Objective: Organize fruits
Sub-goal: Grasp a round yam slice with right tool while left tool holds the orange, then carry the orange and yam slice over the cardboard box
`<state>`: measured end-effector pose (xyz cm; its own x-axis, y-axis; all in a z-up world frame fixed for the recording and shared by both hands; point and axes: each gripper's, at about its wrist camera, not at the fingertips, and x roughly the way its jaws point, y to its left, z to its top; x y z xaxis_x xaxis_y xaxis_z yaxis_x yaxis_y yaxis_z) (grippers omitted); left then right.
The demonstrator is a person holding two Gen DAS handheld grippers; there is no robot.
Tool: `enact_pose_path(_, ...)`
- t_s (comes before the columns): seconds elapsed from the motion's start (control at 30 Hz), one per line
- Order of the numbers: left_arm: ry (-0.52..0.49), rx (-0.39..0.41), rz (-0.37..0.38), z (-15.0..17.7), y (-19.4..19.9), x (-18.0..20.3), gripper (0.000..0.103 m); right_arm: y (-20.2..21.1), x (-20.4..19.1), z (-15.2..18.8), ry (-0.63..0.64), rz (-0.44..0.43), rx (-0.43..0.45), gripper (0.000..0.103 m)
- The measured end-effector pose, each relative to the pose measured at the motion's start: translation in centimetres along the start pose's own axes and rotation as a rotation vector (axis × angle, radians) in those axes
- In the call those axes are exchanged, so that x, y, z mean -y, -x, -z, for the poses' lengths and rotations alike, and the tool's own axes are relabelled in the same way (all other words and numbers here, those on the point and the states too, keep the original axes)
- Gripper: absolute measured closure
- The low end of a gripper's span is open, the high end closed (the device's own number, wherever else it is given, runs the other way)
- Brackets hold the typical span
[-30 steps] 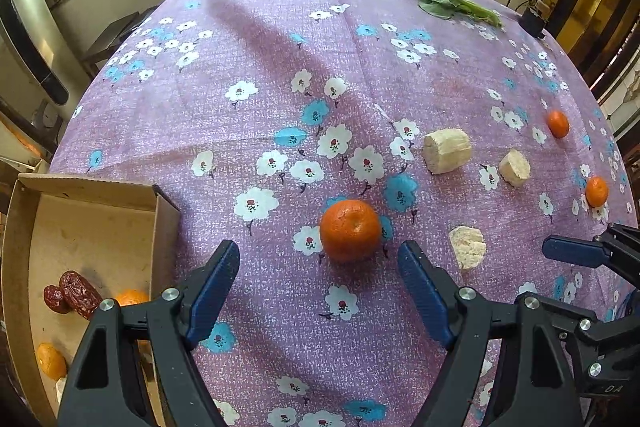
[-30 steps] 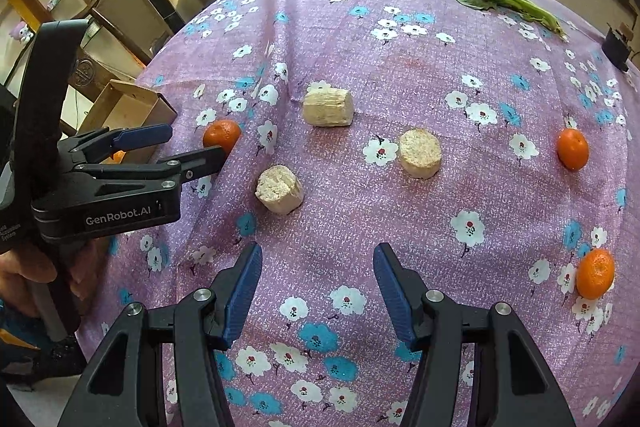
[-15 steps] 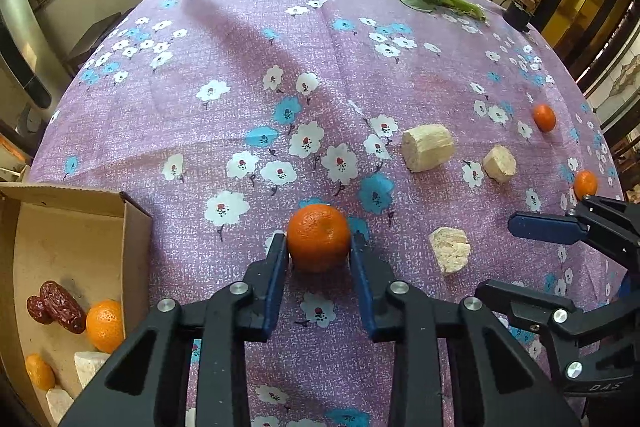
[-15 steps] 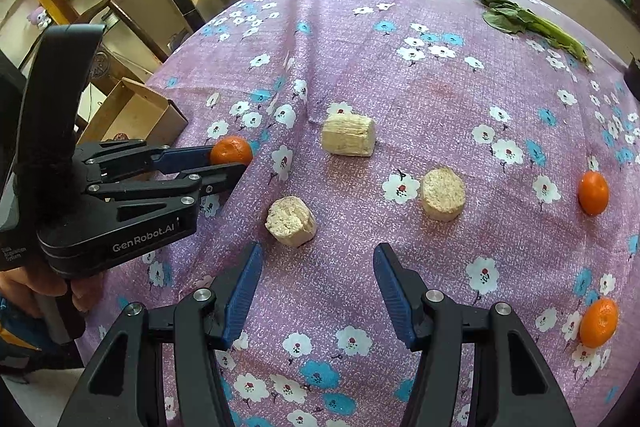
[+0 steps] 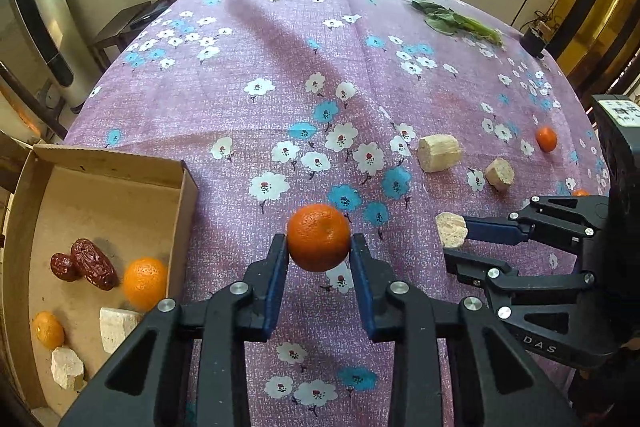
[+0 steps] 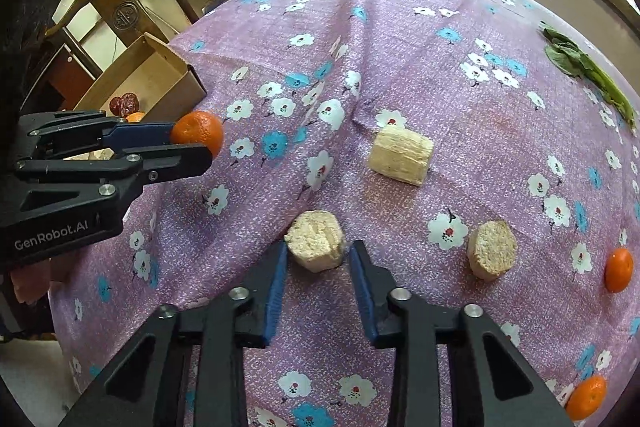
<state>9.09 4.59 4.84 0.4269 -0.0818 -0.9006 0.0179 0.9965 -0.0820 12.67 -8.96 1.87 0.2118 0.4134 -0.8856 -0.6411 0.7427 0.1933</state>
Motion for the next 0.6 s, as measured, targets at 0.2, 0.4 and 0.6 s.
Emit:
enact_pose_path(0.2,-0.011,0.025,-0.022,0.7,1.2,0.4,0.073,1.6,0.8,1.5,-0.094,-0.010,0.020,0.071)
enact_pose_path(0.4,-0.021,0.042,-0.025,1.3,2.3,0.7,0.073,3.3,1.9,3.1,-0.213,0.009,0.056,0.071)
enact_pose_path(0.6,-0.033,0.064,-0.023,1.8,3.5,1.3,0.073,5.2,1.9,4.5,-0.250,0.048,0.074,0.071)
